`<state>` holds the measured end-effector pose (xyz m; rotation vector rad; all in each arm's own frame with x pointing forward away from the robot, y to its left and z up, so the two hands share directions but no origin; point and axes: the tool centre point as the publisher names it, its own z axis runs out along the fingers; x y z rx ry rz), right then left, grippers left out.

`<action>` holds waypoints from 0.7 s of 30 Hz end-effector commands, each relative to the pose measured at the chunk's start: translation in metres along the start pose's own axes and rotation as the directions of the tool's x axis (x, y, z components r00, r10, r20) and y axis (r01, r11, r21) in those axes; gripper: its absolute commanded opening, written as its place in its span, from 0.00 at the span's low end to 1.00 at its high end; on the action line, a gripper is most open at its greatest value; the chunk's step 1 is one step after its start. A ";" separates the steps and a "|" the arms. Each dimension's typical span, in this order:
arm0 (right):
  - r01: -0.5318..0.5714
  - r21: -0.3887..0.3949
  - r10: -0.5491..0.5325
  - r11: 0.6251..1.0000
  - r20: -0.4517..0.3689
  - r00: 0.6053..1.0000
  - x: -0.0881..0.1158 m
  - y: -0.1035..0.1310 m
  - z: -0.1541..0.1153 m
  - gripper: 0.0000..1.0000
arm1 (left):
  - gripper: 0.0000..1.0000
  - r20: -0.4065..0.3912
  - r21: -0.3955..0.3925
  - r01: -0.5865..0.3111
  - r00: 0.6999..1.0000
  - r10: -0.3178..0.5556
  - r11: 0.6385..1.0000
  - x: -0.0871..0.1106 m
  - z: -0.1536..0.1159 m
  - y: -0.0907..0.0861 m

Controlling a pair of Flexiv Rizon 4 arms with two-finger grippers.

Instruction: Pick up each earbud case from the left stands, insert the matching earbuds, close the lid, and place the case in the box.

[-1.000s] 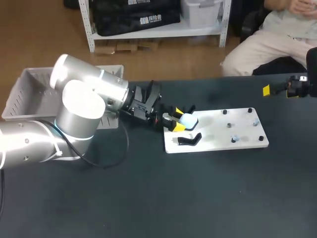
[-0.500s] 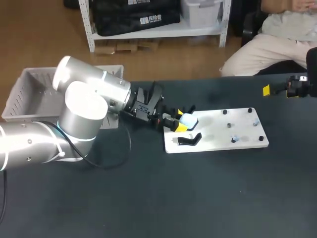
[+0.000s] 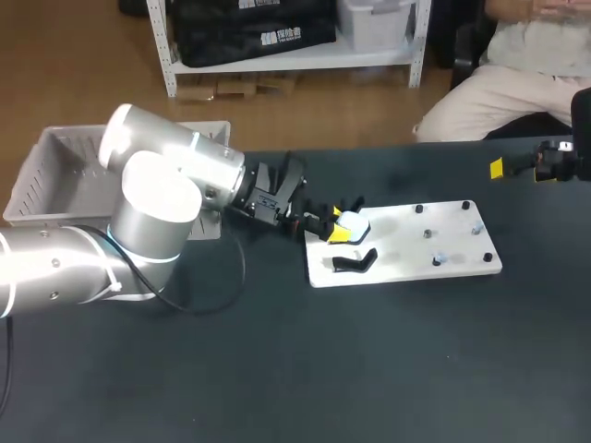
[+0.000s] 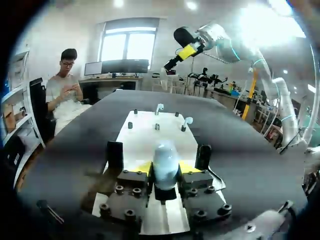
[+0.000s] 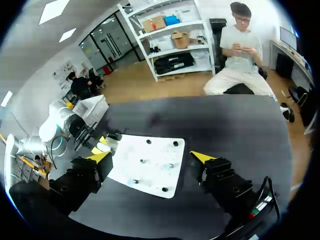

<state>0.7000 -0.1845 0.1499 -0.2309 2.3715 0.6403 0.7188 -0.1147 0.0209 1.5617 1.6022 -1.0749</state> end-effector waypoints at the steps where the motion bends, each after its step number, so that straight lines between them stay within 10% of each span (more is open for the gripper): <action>1: 0.001 -0.001 -0.001 1.000 -0.001 1.000 0.000 -0.001 0.000 1.00 | 0.00 0.007 -0.006 -0.006 1.000 0.006 1.000 0.001 -0.001 -0.005; 13: 0.001 -0.001 -0.001 1.000 -0.001 1.000 0.000 -0.001 0.000 1.00 | 0.00 0.064 -0.082 -0.045 0.997 0.051 0.996 -0.009 -0.015 -0.006; 21: 0.001 -0.001 -0.001 1.000 -0.001 1.000 0.000 -0.001 0.000 1.00 | 0.00 0.230 -0.141 -0.096 0.965 0.127 0.985 -0.051 -0.043 -0.031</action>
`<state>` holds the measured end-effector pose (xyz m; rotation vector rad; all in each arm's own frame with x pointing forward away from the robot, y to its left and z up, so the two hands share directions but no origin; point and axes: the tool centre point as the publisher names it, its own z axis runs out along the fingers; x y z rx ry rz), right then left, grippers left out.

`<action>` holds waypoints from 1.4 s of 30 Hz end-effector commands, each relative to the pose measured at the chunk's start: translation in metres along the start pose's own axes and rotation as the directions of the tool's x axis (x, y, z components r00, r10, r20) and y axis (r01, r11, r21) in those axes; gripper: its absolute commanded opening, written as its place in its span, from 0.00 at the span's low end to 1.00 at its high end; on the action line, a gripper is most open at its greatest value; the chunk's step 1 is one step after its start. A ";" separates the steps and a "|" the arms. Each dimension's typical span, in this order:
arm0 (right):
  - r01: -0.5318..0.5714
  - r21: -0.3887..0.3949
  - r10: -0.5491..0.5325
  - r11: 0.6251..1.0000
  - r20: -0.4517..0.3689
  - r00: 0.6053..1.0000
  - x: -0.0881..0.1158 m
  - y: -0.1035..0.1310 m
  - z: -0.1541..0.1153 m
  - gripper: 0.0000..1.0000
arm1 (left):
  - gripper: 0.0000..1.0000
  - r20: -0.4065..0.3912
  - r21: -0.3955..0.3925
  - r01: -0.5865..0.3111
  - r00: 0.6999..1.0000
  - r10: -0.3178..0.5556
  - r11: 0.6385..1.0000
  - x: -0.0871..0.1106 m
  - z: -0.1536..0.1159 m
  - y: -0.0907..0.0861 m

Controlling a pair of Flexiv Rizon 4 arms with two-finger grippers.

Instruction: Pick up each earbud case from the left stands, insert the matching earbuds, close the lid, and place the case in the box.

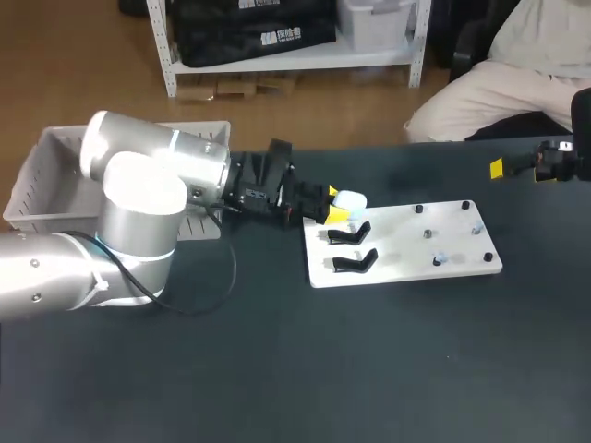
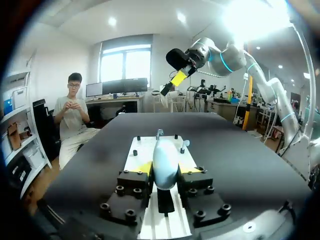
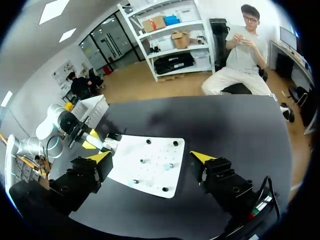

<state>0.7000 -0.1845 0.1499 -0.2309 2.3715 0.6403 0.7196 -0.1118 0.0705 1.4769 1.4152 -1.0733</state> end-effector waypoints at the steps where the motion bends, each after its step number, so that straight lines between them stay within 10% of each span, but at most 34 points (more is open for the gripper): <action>1: 0.001 -0.001 -0.001 1.000 -0.001 1.000 0.000 -0.001 0.000 1.00 | 0.00 0.091 -0.091 -0.012 0.996 0.021 0.996 -0.018 -0.017 -0.026; 15: 0.001 -0.001 -0.001 1.000 -0.001 1.000 0.000 -0.001 0.000 1.00 | 0.00 0.215 -0.132 -0.003 0.976 0.032 0.991 -0.054 -0.027 -0.042; 42: 0.001 -0.001 -0.001 1.000 -0.001 1.000 0.000 -0.001 0.000 1.00 | 0.00 0.221 -0.124 -0.007 0.975 0.034 0.992 -0.055 -0.026 -0.044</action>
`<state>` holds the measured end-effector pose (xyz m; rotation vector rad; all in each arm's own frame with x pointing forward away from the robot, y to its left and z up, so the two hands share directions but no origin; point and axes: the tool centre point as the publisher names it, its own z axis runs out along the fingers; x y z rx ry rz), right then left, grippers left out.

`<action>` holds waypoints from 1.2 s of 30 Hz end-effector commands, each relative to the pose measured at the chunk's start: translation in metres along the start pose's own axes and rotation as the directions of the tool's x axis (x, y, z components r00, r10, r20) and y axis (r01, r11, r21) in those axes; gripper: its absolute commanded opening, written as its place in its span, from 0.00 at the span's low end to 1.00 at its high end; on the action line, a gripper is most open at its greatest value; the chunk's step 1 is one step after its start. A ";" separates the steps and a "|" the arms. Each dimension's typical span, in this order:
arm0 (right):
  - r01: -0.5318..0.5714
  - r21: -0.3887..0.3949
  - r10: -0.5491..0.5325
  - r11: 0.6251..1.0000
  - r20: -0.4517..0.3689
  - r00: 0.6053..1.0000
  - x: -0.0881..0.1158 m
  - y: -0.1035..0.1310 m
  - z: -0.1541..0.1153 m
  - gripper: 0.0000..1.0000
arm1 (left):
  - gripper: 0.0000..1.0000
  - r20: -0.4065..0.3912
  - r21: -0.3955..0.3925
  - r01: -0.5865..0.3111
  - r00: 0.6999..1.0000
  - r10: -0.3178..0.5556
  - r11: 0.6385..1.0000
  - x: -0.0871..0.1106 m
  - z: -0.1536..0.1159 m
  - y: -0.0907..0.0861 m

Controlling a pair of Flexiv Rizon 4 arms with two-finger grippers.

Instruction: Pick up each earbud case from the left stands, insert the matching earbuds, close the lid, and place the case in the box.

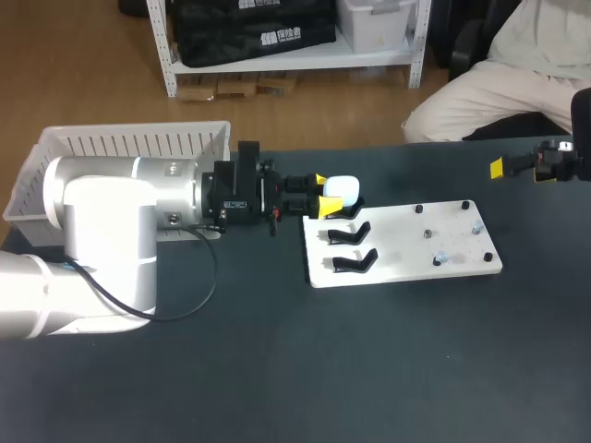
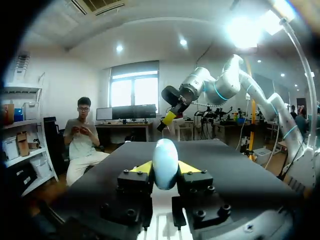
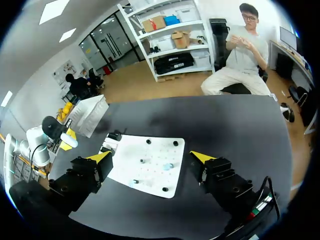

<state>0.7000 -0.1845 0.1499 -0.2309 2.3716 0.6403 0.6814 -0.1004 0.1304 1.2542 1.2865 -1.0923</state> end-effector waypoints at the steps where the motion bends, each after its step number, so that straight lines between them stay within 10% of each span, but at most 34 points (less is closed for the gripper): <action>1: 0.002 -0.004 -0.002 1.000 -0.002 1.000 -0.001 0.000 -0.001 1.00 | 0.00 0.013 -0.011 -0.008 1.000 0.008 1.000 -0.002 0.003 -0.005; 18: 0.158 -0.021 -0.159 0.987 -0.054 0.986 0.022 0.094 -0.025 1.00 | 0.00 0.046 0.097 -0.004 0.999 0.000 0.995 -0.009 0.020 -0.015; 36: 0.166 -0.094 -0.180 0.982 -0.172 0.968 0.040 0.154 0.010 1.00 | 0.00 0.081 0.127 -0.005 0.997 -0.006 0.992 -0.003 0.028 -0.025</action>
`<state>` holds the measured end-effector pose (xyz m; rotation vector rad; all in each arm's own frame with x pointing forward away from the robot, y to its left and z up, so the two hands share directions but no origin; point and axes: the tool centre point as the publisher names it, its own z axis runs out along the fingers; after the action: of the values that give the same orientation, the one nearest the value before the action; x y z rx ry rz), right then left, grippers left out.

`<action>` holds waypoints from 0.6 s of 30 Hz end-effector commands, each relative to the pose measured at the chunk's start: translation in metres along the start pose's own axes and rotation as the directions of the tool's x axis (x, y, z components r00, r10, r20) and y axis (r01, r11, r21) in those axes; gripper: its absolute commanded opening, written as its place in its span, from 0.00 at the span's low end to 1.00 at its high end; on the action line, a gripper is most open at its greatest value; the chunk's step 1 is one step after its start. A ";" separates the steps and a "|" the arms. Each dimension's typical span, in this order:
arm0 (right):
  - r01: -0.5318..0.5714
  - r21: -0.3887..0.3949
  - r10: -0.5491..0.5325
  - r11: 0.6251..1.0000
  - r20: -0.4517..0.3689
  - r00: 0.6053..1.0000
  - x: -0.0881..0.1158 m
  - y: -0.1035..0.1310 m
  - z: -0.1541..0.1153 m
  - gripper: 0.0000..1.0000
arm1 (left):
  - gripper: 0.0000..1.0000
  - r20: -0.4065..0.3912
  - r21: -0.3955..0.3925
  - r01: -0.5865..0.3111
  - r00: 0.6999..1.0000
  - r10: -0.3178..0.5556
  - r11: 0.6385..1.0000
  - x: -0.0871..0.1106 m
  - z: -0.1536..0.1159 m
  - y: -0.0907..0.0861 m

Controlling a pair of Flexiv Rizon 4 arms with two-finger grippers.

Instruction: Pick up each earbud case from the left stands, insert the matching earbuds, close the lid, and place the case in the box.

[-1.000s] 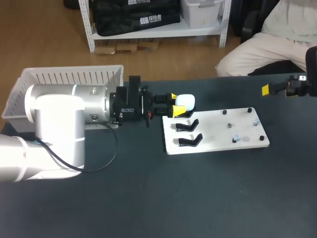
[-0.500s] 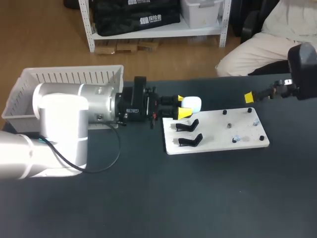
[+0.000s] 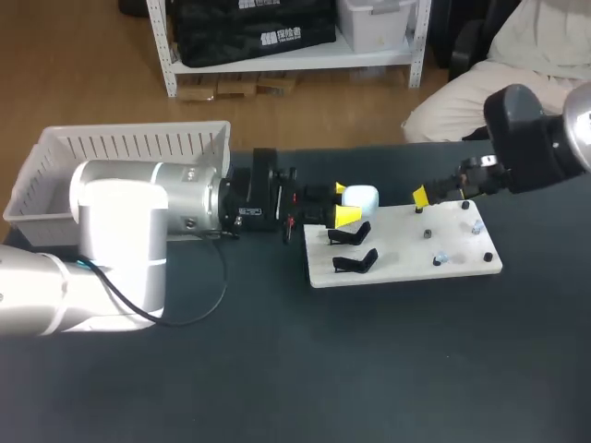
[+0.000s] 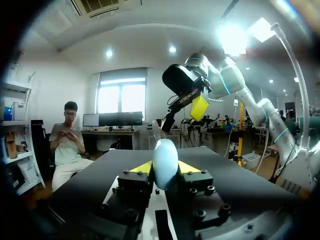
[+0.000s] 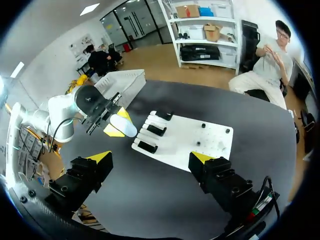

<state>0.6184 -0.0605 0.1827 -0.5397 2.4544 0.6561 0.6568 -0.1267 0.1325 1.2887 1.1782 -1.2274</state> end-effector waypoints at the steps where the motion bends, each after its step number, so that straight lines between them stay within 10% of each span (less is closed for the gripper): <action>1: 0.002 -0.008 -0.002 1.000 -0.017 1.000 -0.006 0.008 0.016 1.00 | 0.00 0.004 0.004 -0.004 1.000 0.004 1.000 0.003 0.003 0.001; 18: 0.021 -0.059 -0.027 0.998 -0.102 0.994 -0.007 0.022 0.051 1.00 | 0.00 0.018 0.003 -0.008 1.000 0.008 1.000 0.006 0.005 0.003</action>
<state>0.6237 -0.0179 0.1591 -0.6198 2.5169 0.6762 0.6591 -0.1311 0.1281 1.2847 1.1640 -1.2325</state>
